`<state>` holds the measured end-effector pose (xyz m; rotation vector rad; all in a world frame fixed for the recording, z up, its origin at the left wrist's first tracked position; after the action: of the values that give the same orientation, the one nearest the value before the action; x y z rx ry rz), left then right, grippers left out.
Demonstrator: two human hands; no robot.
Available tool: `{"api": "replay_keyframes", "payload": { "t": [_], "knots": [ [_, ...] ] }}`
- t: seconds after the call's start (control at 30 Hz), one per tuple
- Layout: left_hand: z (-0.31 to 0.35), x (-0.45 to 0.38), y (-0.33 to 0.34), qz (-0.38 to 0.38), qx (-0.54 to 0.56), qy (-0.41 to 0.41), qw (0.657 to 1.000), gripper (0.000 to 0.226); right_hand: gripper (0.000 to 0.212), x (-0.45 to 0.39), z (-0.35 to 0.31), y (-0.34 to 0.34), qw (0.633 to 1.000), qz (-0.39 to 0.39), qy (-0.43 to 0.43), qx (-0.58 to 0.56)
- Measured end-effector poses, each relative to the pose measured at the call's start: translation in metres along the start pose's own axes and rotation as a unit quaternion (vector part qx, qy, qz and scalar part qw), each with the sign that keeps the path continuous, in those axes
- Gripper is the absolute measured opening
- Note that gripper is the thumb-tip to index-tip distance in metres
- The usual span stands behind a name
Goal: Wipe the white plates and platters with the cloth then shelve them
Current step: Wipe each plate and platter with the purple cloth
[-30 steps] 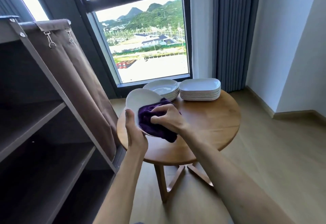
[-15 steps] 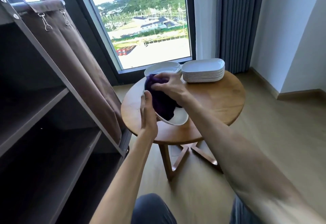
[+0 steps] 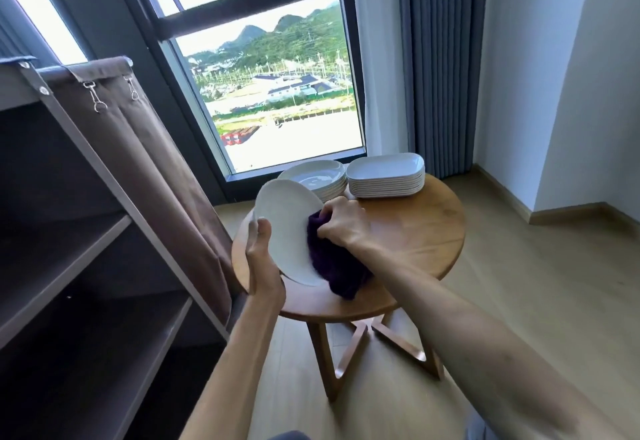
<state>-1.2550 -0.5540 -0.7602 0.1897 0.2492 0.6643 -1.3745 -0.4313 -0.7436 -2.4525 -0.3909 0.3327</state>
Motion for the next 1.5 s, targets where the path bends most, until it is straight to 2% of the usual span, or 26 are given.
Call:
{"api": "replay_keyframes", "payload": {
  "t": [0.07,0.17,0.27,0.37,0.47,0.57,0.63,0.7,0.8,0.87,0.93,1.03,1.13,1.23,1.3,1.4,1.43,1.5],
  "knots": [
    [-0.003,0.007,0.009,-0.014,-0.020,0.007,1.000,0.066,0.021,-0.001,-0.013,-0.007,0.998,0.060,-0.030,0.014],
    [-0.008,0.017,0.028,-0.027,-0.048,-0.049,0.997,0.061,0.021,-0.002,-0.031,-0.018,0.994,0.077,-0.051,-0.062],
    [-0.005,0.014,0.039,-0.027,-0.030,-0.061,0.997,0.063,0.018,0.003,-0.042,-0.022,0.974,0.038,-0.102,-0.197],
    [0.003,0.003,0.044,-0.008,-0.005,-0.054,0.999,0.066,0.017,0.016,-0.043,-0.024,0.946,-0.071,-0.120,-0.292],
    [0.006,-0.003,0.041,0.023,0.008,-0.061,0.998,0.062,0.012,0.021,-0.037,-0.029,0.949,-0.161,-0.100,-0.252],
    [0.005,-0.001,0.034,0.043,0.052,-0.082,0.994,0.070,0.013,0.018,-0.032,-0.029,0.955,-0.240,-0.057,-0.163],
    [0.006,-0.002,0.027,0.057,0.077,-0.085,0.992,0.058,0.013,0.017,-0.023,-0.025,0.961,-0.261,-0.023,-0.087],
    [0.008,0.000,0.024,0.054,0.062,-0.060,0.995,0.048,0.019,0.011,-0.008,-0.022,0.973,-0.225,0.005,-0.044],
    [0.012,0.010,0.027,0.023,0.044,-0.033,0.998,0.041,0.017,0.002,0.008,-0.026,0.998,-0.053,0.026,-0.018],
    [0.012,0.013,0.030,0.007,0.044,-0.031,0.999,0.047,0.014,-0.002,0.002,-0.031,0.999,0.042,0.017,-0.012],
    [0.011,0.016,0.038,-0.017,0.033,-0.032,0.999,0.056,0.014,-0.005,-0.010,-0.037,0.995,0.093,-0.002,-0.044],
    [0.006,0.022,0.056,-0.045,-0.036,-0.049,0.997,0.058,0.024,-0.009,-0.025,-0.046,0.985,0.116,-0.023,-0.124],
    [0.003,0.019,0.064,-0.047,-0.028,-0.074,0.996,0.057,0.042,0.000,-0.031,-0.041,0.968,0.069,-0.052,-0.236],
    [0.003,0.008,0.058,-0.019,0.017,-0.072,0.997,0.041,0.031,0.015,-0.032,-0.034,0.960,-0.049,-0.094,-0.259],
    [0.002,0.004,0.050,-0.006,0.043,-0.076,0.996,0.043,0.022,0.019,-0.031,-0.032,0.971,-0.110,-0.091,-0.192],
    [-0.001,0.002,0.041,0.014,0.069,-0.098,0.993,0.046,0.019,0.017,-0.017,-0.028,0.981,-0.186,-0.038,-0.045],
    [0.000,0.000,0.038,0.020,0.068,-0.092,0.993,0.046,0.021,0.016,-0.009,-0.028,0.982,-0.188,-0.014,-0.003],
    [0.000,0.001,0.035,0.033,0.050,-0.066,0.996,0.050,0.036,0.012,0.009,-0.032,0.989,-0.135,0.035,0.041]
  ]
}}
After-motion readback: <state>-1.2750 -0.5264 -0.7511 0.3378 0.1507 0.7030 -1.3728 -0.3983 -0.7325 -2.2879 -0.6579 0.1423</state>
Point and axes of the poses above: each hand's wrist, its own x-axis away from the middle knuckle, its own y-axis out of the palm, z = x × y, the point moved 3 cm from there along -x, towards the middle knuckle, and after that the axes turned 3 degrees about -x, right-handed, at the moved point
